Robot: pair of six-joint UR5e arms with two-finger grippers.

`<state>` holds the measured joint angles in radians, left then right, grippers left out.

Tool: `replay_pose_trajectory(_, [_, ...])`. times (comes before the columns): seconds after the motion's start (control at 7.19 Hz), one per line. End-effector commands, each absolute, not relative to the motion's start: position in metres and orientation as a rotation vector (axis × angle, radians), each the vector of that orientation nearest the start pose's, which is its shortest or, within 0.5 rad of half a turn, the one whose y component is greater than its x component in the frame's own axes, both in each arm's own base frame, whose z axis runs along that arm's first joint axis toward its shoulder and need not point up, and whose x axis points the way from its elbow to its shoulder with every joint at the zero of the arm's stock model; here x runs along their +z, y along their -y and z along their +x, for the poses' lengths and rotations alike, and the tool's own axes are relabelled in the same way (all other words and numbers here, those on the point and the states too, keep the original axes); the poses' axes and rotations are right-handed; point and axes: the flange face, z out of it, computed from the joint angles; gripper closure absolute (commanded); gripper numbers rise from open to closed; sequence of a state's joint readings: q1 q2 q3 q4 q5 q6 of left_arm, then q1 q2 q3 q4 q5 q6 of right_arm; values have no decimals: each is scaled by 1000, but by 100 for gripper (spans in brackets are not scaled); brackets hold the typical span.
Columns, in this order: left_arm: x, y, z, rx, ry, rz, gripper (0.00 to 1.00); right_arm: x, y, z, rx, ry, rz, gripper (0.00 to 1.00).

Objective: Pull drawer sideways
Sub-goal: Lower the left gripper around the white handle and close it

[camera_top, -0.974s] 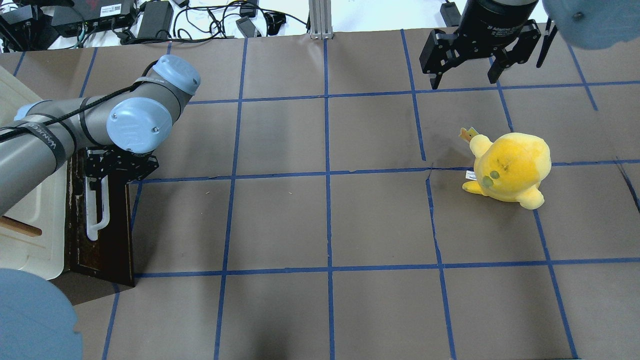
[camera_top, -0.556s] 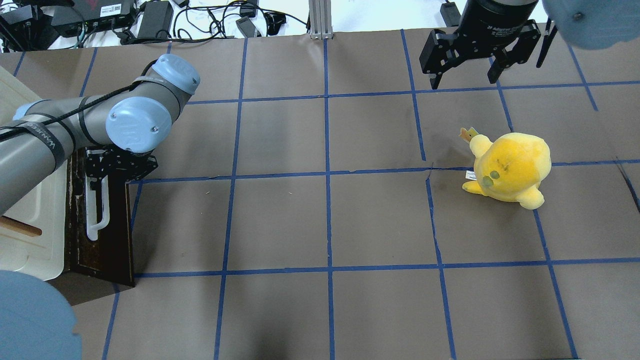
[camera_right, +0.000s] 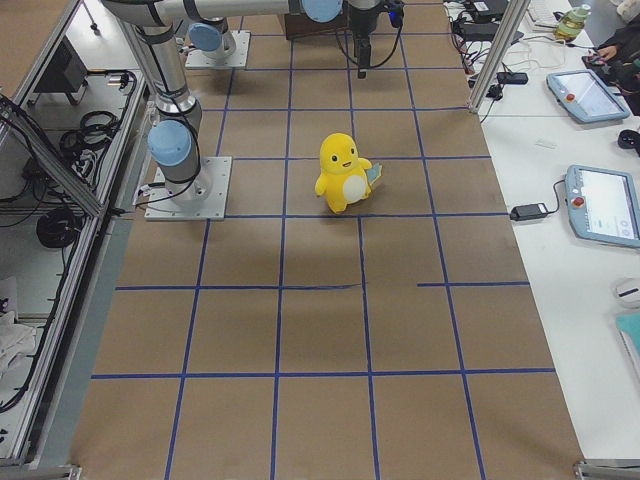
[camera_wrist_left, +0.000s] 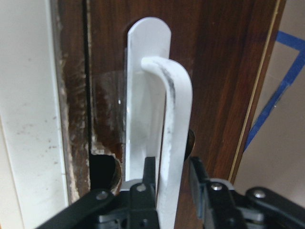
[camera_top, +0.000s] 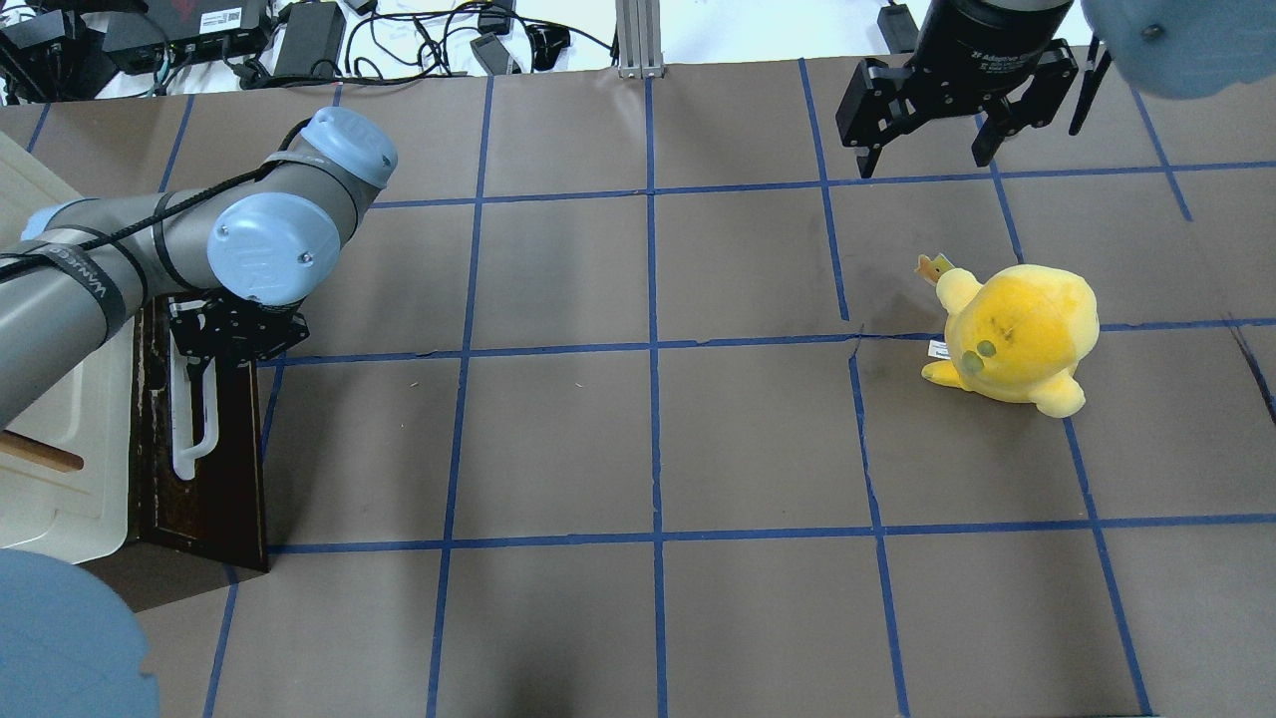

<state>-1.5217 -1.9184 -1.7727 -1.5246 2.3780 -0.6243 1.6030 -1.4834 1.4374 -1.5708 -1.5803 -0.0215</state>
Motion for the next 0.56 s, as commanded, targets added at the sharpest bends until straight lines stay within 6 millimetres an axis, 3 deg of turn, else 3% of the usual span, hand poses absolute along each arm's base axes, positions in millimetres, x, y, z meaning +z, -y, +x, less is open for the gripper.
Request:
replay_pose_trajectory(0.0, [249, 535, -35, 284, -2178, -502, 67, 509, 529, 149, -73, -3149, -84, 0])
replay_pose_trajectory(0.28, [250, 535, -35, 285, -2180, -496, 93, 509, 529, 149, -73, -3149, -84, 0])
replay_pose_trajectory(0.42, [250, 535, -35, 285, -2181, -495, 100, 509, 529, 149, -73, -3149, -84, 0])
